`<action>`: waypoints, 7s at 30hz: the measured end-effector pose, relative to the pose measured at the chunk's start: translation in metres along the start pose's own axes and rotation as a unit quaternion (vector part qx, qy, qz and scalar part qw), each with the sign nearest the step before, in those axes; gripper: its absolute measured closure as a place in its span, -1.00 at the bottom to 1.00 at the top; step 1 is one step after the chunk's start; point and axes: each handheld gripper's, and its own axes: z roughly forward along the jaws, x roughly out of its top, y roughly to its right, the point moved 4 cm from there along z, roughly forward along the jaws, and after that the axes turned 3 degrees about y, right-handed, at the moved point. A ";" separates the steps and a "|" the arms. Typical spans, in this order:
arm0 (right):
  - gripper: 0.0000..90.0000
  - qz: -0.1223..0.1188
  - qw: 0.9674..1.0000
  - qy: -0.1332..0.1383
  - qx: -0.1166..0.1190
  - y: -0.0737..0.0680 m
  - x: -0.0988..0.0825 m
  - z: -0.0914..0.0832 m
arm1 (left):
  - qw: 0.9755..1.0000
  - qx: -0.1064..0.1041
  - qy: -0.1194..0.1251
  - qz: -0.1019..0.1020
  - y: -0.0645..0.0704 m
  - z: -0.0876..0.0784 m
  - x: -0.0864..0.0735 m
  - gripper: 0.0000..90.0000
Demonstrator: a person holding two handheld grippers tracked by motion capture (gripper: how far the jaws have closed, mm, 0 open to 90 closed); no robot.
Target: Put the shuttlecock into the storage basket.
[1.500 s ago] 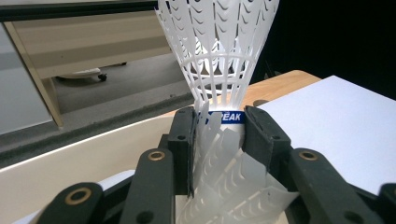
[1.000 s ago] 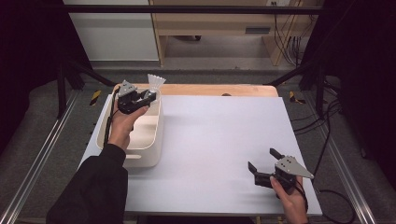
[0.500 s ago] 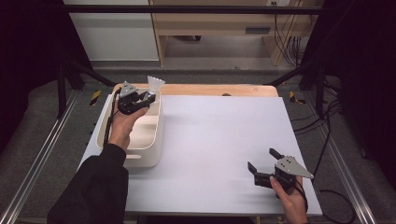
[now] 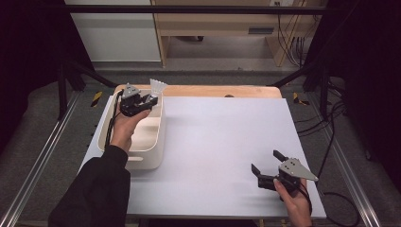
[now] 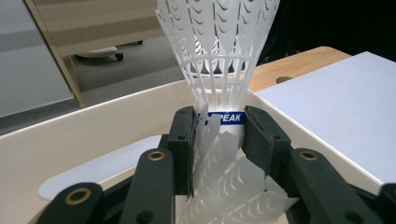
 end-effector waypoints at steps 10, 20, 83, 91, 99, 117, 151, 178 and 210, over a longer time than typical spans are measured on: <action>-0.91 -0.007 1.000 0.010 0.000 0.005 0.001 -0.004 | 1.000 0.001 -0.002 0.003 -0.001 0.000 -0.001 0.44; -0.91 -0.017 0.999 0.019 0.035 0.001 0.001 -0.005 | 1.000 0.000 -0.001 0.002 -0.001 0.000 -0.001 0.44; -0.92 -0.019 0.999 -0.002 0.049 -0.006 -0.003 0.000 | 0.998 0.024 0.023 -0.045 -0.003 0.004 0.002 -0.61; -0.92 -0.018 0.999 -0.003 0.049 -0.006 -0.003 0.000 | 0.998 0.030 0.028 -0.048 -0.004 0.003 0.003 -0.69; -0.92 -0.018 0.999 -0.003 0.049 -0.006 -0.004 0.000 | 0.998 0.030 0.030 -0.050 -0.004 0.003 0.004 -0.70; -0.92 -0.019 0.999 -0.004 0.049 -0.006 -0.004 0.000 | 0.998 0.027 0.037 -0.050 -0.004 0.002 0.005 -0.70; -0.93 -0.020 0.999 -0.005 0.050 -0.007 -0.004 0.001 | 0.995 0.003 0.076 -0.058 0.005 0.000 0.015 -0.94; -0.93 -0.022 0.998 -0.009 0.054 -0.010 -0.005 0.003 | 0.992 -0.023 0.097 -0.074 0.014 -0.005 0.023 -0.94; -0.94 -0.022 0.998 -0.014 0.056 -0.013 -0.005 0.003 | 0.991 -0.039 0.112 -0.060 0.032 -0.036 0.041 -0.94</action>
